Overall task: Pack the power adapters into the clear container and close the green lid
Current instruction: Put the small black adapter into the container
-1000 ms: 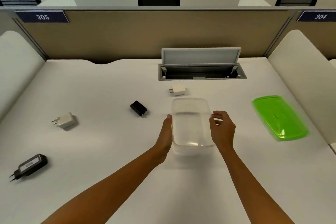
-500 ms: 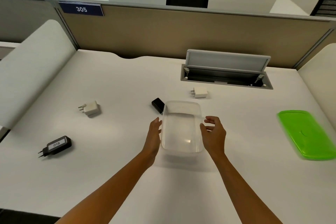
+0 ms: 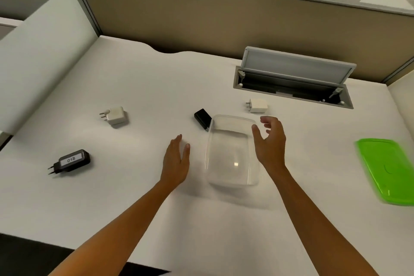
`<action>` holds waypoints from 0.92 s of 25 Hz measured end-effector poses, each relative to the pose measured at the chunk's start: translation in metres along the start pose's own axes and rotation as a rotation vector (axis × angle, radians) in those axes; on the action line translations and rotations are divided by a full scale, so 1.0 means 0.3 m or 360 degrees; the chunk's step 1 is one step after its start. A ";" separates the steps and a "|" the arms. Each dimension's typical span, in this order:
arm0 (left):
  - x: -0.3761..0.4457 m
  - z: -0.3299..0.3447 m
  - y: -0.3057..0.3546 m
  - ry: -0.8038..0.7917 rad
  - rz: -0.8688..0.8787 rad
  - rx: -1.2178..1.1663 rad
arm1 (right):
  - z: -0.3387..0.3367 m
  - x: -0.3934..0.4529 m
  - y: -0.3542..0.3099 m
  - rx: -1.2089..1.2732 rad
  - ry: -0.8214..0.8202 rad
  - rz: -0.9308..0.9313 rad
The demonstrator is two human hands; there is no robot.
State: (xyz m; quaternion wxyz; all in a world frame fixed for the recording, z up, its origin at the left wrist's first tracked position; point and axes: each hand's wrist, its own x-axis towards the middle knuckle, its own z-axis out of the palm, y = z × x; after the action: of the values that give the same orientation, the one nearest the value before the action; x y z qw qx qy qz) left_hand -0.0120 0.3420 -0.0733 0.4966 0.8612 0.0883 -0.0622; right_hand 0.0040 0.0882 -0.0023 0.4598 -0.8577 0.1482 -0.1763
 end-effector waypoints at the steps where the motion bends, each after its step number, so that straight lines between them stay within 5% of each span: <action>1: 0.021 -0.013 -0.037 0.0019 0.0053 0.0130 | 0.024 0.038 -0.031 0.0024 -0.0028 -0.0045; 7: 0.085 -0.050 -0.171 0.0071 0.0391 0.0894 | 0.242 0.228 -0.175 -0.0101 -0.0495 -0.0110; 13: 0.110 -0.037 -0.181 0.0073 0.0349 0.1103 | 0.492 0.320 -0.266 -0.1000 -0.1171 -0.0079; 17: 0.112 -0.032 -0.181 0.0077 0.0342 0.1087 | 0.580 0.308 -0.287 -0.1572 -0.1215 -0.0125; 23: 0.111 -0.035 -0.181 0.0078 0.0343 0.1066 | 0.615 0.275 -0.292 -0.1445 -0.1112 -0.0206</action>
State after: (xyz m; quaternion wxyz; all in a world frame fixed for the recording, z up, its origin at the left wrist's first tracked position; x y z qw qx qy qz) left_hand 0.0093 0.3806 -0.1204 0.1879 0.9819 -0.0164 -0.0143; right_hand 0.1665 0.2365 -0.0100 0.0554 -0.9837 -0.0046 0.1710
